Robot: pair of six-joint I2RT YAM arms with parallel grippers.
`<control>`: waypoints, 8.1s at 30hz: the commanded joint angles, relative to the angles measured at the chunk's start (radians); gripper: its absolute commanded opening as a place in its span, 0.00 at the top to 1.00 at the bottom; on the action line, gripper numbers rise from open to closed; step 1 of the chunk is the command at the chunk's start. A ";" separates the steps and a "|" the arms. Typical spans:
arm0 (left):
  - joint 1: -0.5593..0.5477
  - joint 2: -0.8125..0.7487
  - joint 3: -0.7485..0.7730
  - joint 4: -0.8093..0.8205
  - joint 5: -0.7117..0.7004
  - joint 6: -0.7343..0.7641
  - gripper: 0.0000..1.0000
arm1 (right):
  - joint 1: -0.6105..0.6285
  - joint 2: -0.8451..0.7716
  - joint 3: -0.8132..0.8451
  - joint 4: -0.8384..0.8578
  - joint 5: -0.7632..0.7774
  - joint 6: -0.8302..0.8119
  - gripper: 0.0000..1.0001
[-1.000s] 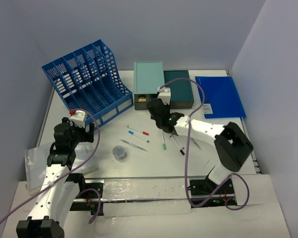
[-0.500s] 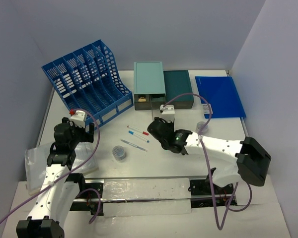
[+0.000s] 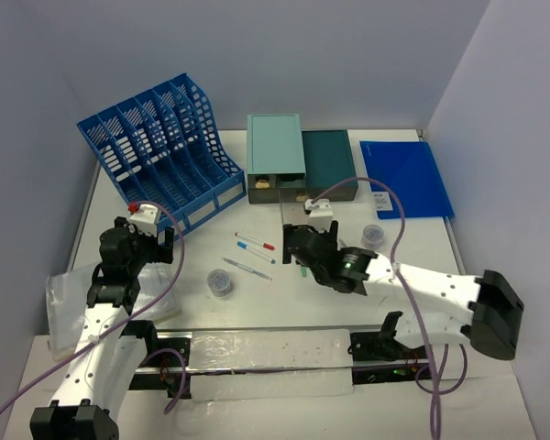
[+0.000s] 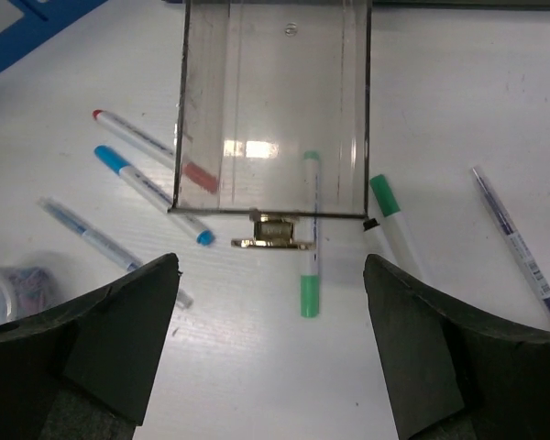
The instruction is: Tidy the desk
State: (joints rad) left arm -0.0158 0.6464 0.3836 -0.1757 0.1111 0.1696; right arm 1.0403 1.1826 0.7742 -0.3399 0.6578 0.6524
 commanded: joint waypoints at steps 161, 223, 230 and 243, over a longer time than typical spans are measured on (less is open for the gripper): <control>0.000 0.041 0.315 -0.396 0.272 0.182 0.01 | -0.302 -0.072 -0.219 0.015 -0.343 0.013 0.43; 0.000 0.145 0.405 -0.372 0.262 0.152 0.01 | -0.148 -0.206 0.261 -0.067 -0.040 -0.222 1.00; -0.001 0.146 0.366 -0.398 0.264 0.182 0.01 | -0.228 0.153 0.429 -0.022 -0.180 -0.301 1.00; -0.001 0.107 0.331 -0.419 0.243 0.222 0.01 | -0.270 0.280 0.479 -0.055 -0.256 -0.289 0.42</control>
State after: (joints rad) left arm -0.0170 0.7647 0.7048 -0.5759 0.3511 0.3744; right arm 0.7859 1.4632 1.1837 -0.3847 0.4222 0.3741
